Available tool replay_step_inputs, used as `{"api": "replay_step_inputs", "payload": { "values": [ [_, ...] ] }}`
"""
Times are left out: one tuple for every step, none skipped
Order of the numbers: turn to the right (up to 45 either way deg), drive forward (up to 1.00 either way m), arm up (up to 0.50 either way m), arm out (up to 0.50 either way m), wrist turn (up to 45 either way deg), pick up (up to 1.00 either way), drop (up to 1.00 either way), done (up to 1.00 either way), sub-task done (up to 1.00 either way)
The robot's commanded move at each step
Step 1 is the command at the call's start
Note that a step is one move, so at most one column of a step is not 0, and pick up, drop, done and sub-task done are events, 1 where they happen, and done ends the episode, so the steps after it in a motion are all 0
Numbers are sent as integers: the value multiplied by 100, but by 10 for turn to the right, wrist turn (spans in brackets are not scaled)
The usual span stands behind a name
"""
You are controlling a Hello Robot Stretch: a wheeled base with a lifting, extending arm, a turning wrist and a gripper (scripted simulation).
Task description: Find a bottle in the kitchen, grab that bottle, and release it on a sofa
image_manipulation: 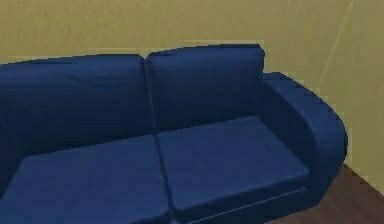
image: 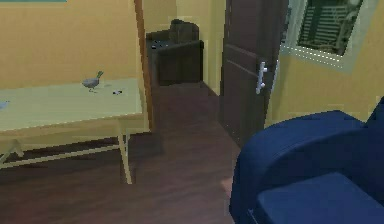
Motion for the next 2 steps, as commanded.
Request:
{"api": "replay_step_inputs", "payload": {
  "values": [
    [-30,0,0,0,0,0,0,0,0],
    [0,100,0,0,0,0,0,0,0]
  ]
}}
